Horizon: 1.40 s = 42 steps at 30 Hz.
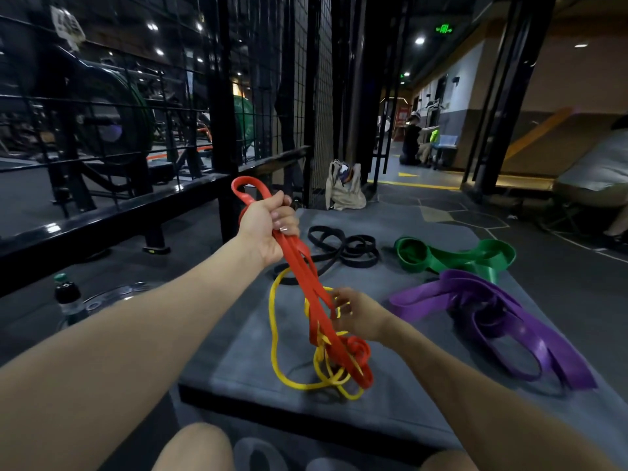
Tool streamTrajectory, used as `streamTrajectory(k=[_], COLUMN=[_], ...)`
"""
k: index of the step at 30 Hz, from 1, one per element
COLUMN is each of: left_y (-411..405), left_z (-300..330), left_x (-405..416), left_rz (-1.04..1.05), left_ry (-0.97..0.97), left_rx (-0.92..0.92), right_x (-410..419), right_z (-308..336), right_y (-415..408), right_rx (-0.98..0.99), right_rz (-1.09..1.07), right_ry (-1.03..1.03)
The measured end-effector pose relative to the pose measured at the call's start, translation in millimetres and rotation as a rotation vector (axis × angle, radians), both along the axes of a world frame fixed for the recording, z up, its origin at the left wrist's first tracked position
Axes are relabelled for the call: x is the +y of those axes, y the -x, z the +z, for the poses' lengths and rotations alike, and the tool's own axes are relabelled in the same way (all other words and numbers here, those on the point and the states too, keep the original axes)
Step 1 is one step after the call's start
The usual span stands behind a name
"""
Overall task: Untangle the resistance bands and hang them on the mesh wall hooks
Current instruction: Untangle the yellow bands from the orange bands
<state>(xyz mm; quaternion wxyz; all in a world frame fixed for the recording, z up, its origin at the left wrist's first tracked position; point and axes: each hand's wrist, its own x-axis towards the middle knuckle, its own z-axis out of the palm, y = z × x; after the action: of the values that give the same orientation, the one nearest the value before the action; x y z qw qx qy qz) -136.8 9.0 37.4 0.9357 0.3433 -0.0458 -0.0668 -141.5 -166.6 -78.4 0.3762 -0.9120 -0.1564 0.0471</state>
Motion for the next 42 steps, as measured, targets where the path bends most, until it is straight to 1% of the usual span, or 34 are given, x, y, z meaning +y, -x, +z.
streamTrajectory(k=[2, 4, 6, 7, 9, 11, 12, 14, 18, 20, 22, 24, 25, 27, 29, 33, 35, 36, 39, 41, 42], left_y=[0.3, -1.6, -5.6, -8.1, -13.4, -16.7, -17.7, -19.5, -22.8, -22.6, -19.2, -13.0, -8.7, 3.4, 15.7, 36.1, 38.2, 38.8, 35.1, 29.5, 25.6], left_z=[-1.1, -2.8, -4.8, -6.1, -9.0, -10.3, -9.3, -5.8, -4.4, -9.7, -15.9, -21.4, -24.2, -26.2, -24.8, -18.4, -17.7, -16.7, -9.5, -6.8, -6.1], left_x=[1.6, 4.9, 8.0, 8.8, 8.1, 4.9, 3.1, 1.0, 8.9, 17.3, 23.7, 24.1, 20.8, 6.5, -13.2, -52.4, -63.7, -65.8, -59.8, -49.9, -45.0], left_rz=[-0.004, 0.021, 0.088, 0.135, 0.227, 0.303, 0.343, 0.424, 0.569, 0.627, 0.652, 0.610, 0.552, 0.390, 0.234, -0.051, -0.074, -0.039, 0.051, 0.075, 0.076], left_ry=[-0.011, -0.064, -0.162, -0.210, -0.264, -0.240, -0.210, -0.164, -0.174, -0.225, -0.342, -0.528, -0.617, -0.708, -0.718, -0.692, -0.697, -0.692, -0.543, -0.473, -0.444], left_rx=[-0.006, -0.015, -0.043, -0.064, -0.102, -0.107, -0.095, -0.054, -0.043, -0.039, -0.028, -0.009, -0.007, -0.045, -0.095, -0.297, -0.341, -0.340, -0.196, -0.161, -0.155], right_x=[2.9, -3.2, -20.6, -31.2, -50.6, -64.5, -69.2, -80.7, -117.7, -139.5, -149.1, -145.3, -138.5, -119.0, -94.9, -36.1, -16.2, -11.7, -16.2, -21.9, -22.6], right_z=[0.8, 6.2, 15.9, 23.6, 41.1, 60.3, 70.7, 80.9, 63.1, 50.2, 50.3, 65.6, 78.1, 106.6, 130.6, 165.6, 176.9, 178.1, 155.5, 127.0, 112.6], right_y=[3.7, 4.2, 4.7, 5.8, 8.8, 13.3, 17.6, 21.7, 27.4, 36.5, 47.9, 53.4, 53.3, 49.5, 41.1, 44.7, 48.5, 47.8, 39.1, 37.3, 38.9], right_rx=[-0.060, -0.140, -0.208, -0.256, -0.344, -0.404, -0.413, -0.401, -0.227, -0.174, -0.168, -0.200, -0.220, -0.245, -0.254, -0.190, -0.213, -0.233, -0.260, -0.181, -0.112], right_rz=[0.002, -0.040, -0.146, -0.219, -0.330, -0.363, -0.366, -0.352, -0.286, -0.336, -0.400, -0.428, -0.432, -0.413, -0.348, -0.151, -0.069, -0.057, -0.155, -0.182, -0.156], right_ry=[0.082, 0.152, 0.213, 0.203, 0.101, 0.041, 0.066, 0.207, 0.676, 0.788, 0.821, 0.749, 0.639, 0.349, 0.115, -0.243, -0.372, -0.431, -0.520, -0.477, -0.397])
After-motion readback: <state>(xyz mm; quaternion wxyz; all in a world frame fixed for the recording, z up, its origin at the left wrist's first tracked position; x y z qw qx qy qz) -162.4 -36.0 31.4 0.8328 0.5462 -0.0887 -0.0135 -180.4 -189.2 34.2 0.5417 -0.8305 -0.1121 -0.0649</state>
